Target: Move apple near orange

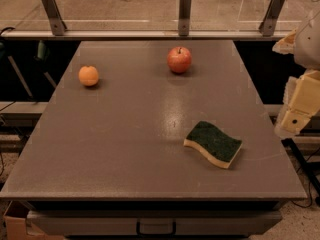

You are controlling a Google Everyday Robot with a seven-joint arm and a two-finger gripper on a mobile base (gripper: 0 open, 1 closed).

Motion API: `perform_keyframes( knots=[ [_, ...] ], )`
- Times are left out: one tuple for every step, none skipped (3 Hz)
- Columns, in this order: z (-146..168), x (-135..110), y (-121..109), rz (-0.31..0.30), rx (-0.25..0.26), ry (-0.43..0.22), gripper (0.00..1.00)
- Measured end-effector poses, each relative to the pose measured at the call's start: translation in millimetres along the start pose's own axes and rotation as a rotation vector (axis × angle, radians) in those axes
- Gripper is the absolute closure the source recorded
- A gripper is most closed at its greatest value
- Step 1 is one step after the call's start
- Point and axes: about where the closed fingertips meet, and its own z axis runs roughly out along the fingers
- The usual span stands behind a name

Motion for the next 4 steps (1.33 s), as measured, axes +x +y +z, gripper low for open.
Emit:
perform_keyframes(
  knots=[
    [0.0,0.0,0.0,0.000,0.000,0.000,0.00],
    [17.0,-2.8,-26.3,0.010,0.014,-0.085,0.00],
    [50.8,-20.7,-75.4,0.025,0.040,-0.236,0.00],
    [94.1,-57.3,-120.5,0.061,0.047,-0.404,0.00]
  ],
)
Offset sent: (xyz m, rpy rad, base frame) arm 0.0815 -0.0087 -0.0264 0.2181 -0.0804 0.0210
